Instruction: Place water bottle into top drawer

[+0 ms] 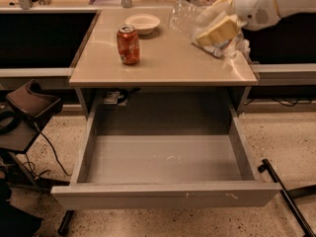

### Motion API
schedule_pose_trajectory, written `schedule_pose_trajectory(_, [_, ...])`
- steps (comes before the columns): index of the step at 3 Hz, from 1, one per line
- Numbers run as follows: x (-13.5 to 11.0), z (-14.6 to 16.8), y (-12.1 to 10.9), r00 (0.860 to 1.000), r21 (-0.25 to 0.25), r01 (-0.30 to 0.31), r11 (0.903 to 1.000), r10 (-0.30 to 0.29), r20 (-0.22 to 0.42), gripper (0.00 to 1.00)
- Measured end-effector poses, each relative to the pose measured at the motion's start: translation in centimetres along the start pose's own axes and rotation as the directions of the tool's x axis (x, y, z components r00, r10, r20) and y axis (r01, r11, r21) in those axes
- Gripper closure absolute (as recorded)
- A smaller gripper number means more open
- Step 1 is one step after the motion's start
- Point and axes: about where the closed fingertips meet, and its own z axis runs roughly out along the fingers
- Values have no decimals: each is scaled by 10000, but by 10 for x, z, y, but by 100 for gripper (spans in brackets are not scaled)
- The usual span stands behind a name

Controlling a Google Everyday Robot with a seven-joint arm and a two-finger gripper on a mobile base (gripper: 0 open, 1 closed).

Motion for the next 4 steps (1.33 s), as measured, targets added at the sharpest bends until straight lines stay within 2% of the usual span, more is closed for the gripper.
schedule_pose_trajectory(1, [9,20,33,9994,-773,-315,9965,323,95,100])
schedule_pose_trajectory(2, [9,21,33,9995,-782,-297,9965,305,82,100])
schedule_pose_trajectory(3, [23,41,37,9997,-630,-209,9978,216,109,100])
schedule_pose_trajectory(4, [62,87,54,9943,-698,-427,9966,492,949,100])
